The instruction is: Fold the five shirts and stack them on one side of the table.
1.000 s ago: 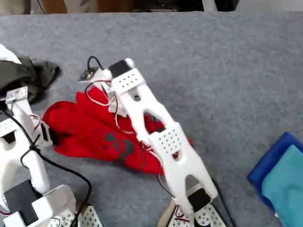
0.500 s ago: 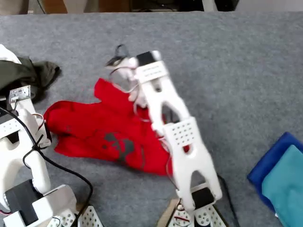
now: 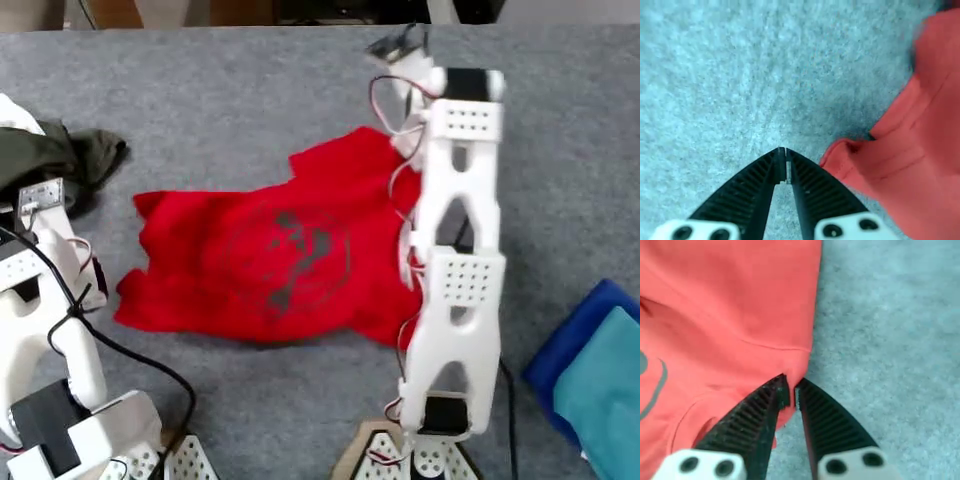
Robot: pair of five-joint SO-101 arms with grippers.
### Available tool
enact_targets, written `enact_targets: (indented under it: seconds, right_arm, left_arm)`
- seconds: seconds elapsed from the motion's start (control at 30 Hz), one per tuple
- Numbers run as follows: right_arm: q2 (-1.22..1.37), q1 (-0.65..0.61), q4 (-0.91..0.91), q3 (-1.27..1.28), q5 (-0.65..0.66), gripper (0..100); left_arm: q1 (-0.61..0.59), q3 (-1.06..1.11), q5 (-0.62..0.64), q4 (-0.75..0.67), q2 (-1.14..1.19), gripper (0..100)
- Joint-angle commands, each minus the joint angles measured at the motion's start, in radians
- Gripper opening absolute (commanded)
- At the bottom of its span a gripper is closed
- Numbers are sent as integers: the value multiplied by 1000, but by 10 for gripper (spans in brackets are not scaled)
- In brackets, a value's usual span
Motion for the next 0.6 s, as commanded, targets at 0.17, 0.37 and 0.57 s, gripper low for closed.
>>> enact_targets:
  seconds: [0.17,0.37,0.57]
  right_arm:
    - [87,-137,-18,-61,3,4]
    - [259,-153,-135,-108,2,4]
    - [360,-116,-158,-231,-6,4]
  left_arm:
    - [84,-350,170,-9,-22,28]
    - [278,-641,439,-11,182,181]
    - [295,-878,433,11,506,195]
